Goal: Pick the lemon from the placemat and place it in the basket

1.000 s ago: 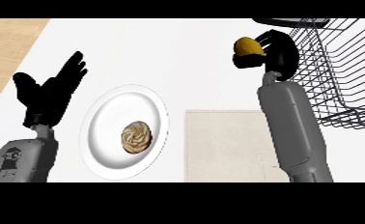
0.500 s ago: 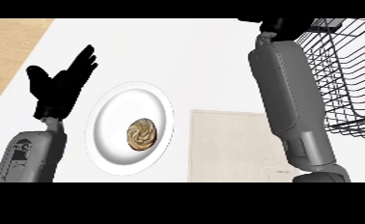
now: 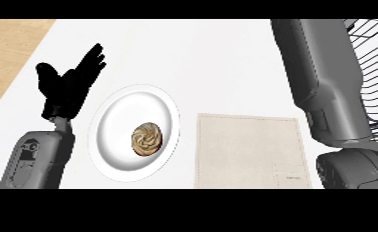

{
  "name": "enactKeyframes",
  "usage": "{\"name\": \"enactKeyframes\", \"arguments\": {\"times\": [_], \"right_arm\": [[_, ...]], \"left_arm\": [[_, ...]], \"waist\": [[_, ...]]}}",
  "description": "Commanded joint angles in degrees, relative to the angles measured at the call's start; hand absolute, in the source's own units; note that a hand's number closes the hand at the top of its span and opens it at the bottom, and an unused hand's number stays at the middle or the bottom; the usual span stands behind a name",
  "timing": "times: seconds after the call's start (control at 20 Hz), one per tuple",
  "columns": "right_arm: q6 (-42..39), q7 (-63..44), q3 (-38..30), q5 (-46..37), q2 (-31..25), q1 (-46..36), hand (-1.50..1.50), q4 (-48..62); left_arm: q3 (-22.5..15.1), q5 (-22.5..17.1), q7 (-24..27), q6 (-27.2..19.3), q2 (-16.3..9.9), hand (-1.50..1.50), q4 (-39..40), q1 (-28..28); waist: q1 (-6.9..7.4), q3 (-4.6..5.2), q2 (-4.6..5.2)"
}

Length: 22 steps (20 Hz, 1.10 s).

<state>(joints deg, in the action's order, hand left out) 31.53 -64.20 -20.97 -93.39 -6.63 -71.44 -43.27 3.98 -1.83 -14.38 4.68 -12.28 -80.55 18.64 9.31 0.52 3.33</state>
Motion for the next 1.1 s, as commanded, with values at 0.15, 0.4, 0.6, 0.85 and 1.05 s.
{"name": "enactKeyframes", "arguments": {"times": [0.15,0.4,0.6,0.85,1.05], "right_arm": [[-0.1,-14.0,-3.9,-9.9,-4.8,-7.8,1.50,5.7],[-2.3,-17.8,-6.0,-16.4,-6.8,-9.0,1.50,8.9],[-4.4,-20.9,-7.4,-22.0,-8.1,-8.0,1.50,10.8],[-6.2,-21.0,-11.9,-26.1,-7.4,-7.9,1.50,9.8],[-4.8,-21.0,-15.2,-27.5,-6.8,-7.7,1.50,9.7]], "left_arm": [[0.0,0.9,1.0,-0.3,-0.2,0.00,1.3,-0.5],[1.2,-0.1,0.7,-0.2,-0.4,0.00,1.7,0.1],[0.1,1.4,0.2,-1.4,0.2,0.00,1.6,0.4],[1.3,0.4,0.4,-1.0,-0.3,0.00,1.7,-0.7],[2.5,0.4,1.6,-1.3,-0.9,0.00,3.3,-0.5]], "waist": [[-0.18,-0.08,0.22],[-0.84,-0.13,0.02],[-1.79,-0.22,-0.14],[-3.01,-0.29,-1.15],[-4.25,-0.37,-1.21]]}}
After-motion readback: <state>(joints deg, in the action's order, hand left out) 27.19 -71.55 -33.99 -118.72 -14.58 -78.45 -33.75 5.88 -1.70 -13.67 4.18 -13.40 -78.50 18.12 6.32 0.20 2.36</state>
